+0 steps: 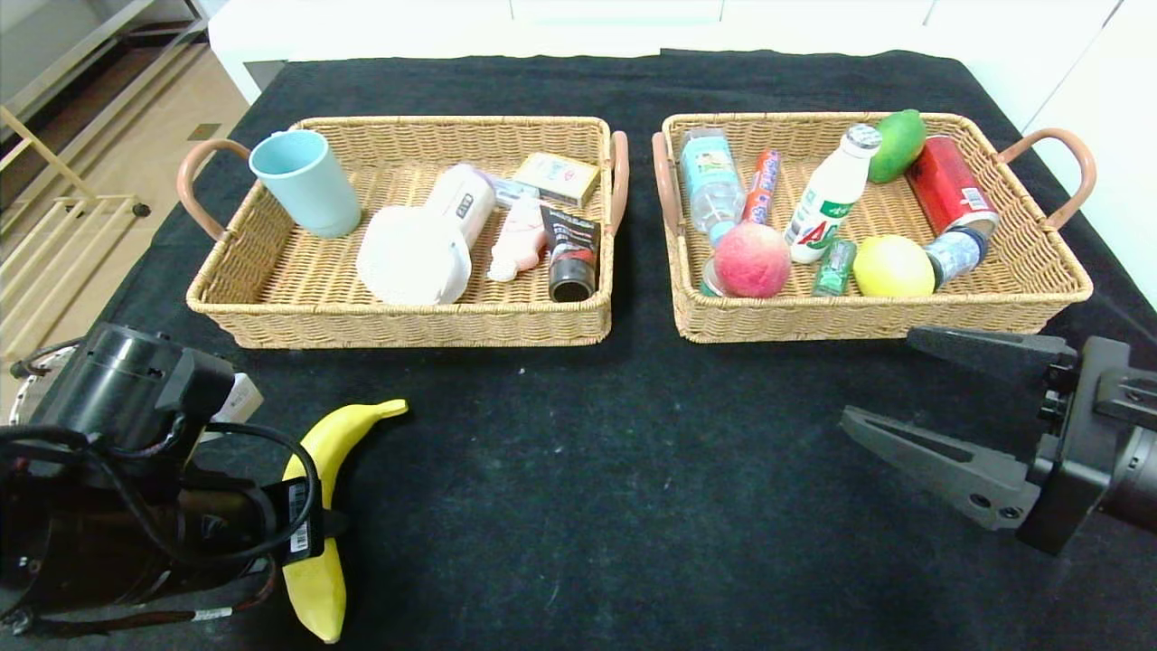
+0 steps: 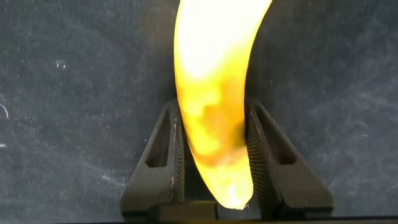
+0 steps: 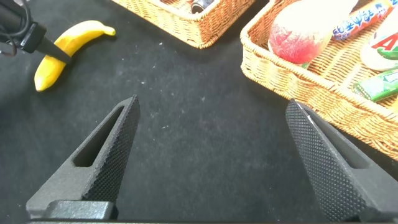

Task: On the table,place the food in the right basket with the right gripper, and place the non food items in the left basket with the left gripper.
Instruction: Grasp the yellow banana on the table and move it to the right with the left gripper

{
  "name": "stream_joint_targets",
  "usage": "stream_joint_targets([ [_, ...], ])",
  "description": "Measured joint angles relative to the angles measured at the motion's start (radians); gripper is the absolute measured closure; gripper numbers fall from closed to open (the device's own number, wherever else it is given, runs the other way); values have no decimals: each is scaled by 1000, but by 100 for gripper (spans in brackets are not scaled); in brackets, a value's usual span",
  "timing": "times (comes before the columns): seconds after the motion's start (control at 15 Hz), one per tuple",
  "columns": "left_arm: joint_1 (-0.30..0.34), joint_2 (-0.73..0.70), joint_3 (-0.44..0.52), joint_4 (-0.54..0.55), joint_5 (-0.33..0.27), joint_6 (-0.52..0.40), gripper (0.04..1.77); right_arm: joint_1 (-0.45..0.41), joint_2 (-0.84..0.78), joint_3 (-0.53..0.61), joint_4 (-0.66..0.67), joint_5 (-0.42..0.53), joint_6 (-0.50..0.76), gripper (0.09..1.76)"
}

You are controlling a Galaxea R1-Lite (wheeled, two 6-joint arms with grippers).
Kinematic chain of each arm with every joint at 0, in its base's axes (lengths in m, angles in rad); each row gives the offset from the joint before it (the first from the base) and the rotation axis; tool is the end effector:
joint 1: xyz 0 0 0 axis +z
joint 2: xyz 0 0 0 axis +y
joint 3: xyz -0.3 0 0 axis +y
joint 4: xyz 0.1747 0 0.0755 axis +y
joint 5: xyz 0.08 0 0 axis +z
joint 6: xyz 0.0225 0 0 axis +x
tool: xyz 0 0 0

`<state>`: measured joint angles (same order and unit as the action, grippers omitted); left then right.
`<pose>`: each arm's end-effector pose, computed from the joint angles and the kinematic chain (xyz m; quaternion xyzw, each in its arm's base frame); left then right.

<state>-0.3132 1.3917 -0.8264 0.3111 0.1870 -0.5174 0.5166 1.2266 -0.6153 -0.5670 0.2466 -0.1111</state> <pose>0.1914 -0.0576 0.1869 -0.1297 0.4120 0.0500 0.9005 0.1598 0.0971 0.2395 -0.0545 0.0012 0.3730 0.9262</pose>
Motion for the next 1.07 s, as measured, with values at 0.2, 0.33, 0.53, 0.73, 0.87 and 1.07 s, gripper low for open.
stream_joint_targets([
  [0.2,-56,-40,-43,4,-7,20,114,0,-5,-4,0,-1,3,14],
  [0.33,-124,-63,-75,1,-24,21,114,0,-9,-8,1,1,4,14],
  [0.53,-227,-81,-124,-5,-94,15,114,0,-16,-17,12,2,10,14],
  [0.73,-314,-57,-191,-7,-172,0,114,0,-23,-19,13,2,9,14],
  [0.87,-371,-10,-237,-31,-180,-12,114,-2,-28,-21,13,1,9,14],
  [1.07,-455,86,-292,-137,-184,-22,114,-2,-37,-20,13,1,9,14],
])
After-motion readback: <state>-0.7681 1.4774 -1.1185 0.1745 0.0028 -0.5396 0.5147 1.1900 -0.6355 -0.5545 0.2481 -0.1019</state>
